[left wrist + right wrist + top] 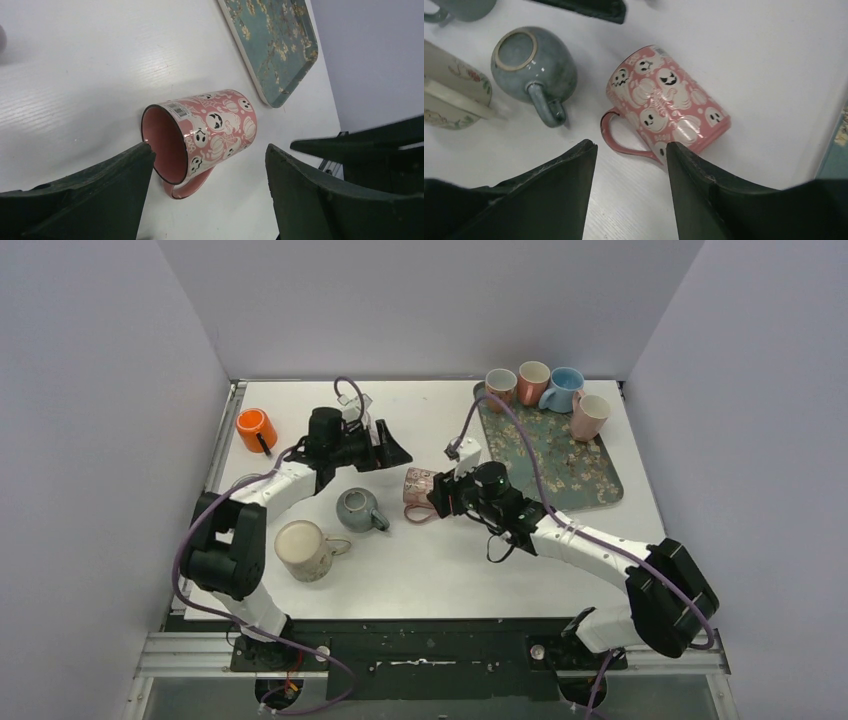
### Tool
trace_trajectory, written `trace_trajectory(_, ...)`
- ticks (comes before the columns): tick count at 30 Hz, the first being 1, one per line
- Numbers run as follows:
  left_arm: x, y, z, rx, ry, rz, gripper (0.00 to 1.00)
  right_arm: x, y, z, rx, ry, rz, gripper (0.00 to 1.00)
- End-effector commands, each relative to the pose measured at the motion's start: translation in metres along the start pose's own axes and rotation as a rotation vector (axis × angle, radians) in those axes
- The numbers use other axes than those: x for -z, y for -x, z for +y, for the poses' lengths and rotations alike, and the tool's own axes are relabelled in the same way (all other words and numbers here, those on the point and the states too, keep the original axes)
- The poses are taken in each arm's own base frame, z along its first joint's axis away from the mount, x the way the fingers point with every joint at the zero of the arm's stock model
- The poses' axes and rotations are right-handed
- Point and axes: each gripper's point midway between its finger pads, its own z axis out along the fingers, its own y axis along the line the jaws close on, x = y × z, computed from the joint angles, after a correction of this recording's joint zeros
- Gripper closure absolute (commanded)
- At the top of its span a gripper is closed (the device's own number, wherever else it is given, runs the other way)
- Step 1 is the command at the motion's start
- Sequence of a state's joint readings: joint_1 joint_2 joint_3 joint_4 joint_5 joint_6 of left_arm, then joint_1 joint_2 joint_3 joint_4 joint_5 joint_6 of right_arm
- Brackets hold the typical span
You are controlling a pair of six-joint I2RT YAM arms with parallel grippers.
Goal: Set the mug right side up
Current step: Turn over the cup at the center of the board.
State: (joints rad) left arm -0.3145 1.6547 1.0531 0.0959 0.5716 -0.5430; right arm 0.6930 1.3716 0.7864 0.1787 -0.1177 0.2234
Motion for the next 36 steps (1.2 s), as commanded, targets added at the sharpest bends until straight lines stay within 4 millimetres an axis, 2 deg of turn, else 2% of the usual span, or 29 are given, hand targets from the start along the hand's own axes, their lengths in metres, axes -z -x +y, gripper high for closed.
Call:
trace_trajectory(1, -0.010, 0.028, -0.012, 0.035, -0.078, -0.063, 0.21, -0.002, 0.002, 0.030, 0.191, 0.089, -0.042, 0.46)
trace_trajectory(5, 0.008, 0.049, 0.005, 0.057, -0.024, -0.131, 0.21, -0.020, -0.017, 0.044, 0.228, 0.126, 0.017, 0.50)
trace_trajectory(9, 0.045, 0.070, 0.039, 0.108, 0.084, -0.240, 0.20, -0.043, -0.032, 0.059, 0.207, 0.138, 0.052, 0.52)
trace_trajectory(11, 0.061, 0.071, 0.055, 0.138, 0.141, -0.264, 0.20, -0.054, -0.039, 0.062, 0.193, 0.124, 0.064, 0.54)
trace_trajectory(15, 0.081, 0.055, 0.080, 0.156, 0.254, -0.246, 0.18, -0.073, -0.056, 0.067, 0.171, 0.103, 0.107, 0.56)
trace_trajectory(20, 0.101, 0.046, 0.085, 0.119, 0.317, -0.291, 0.15, -0.090, -0.072, 0.065, 0.198, 0.061, 0.143, 0.58)
trace_trajectory(24, 0.105, 0.048, 0.083, 0.106, 0.319, -0.296, 0.15, -0.100, -0.090, 0.053, 0.221, 0.010, 0.180, 0.60)
trace_trajectory(28, 0.105, 0.047, 0.081, 0.101, 0.314, -0.290, 0.15, -0.103, -0.109, 0.047, 0.221, -0.001, 0.204, 0.73)
trace_trajectory(31, 0.104, 0.046, 0.077, 0.079, 0.293, -0.285, 0.15, -0.104, -0.116, 0.047, 0.222, 0.010, 0.198, 0.98)
trace_trajectory(34, 0.098, 0.045, 0.071, 0.048, 0.275, -0.254, 0.15, -0.106, -0.111, 0.052, 0.204, 0.038, 0.158, 1.00)
trace_trajectory(36, 0.092, 0.046, 0.063, 0.032, 0.248, -0.235, 0.15, -0.105, -0.098, 0.067, 0.160, 0.147, 0.105, 1.00)
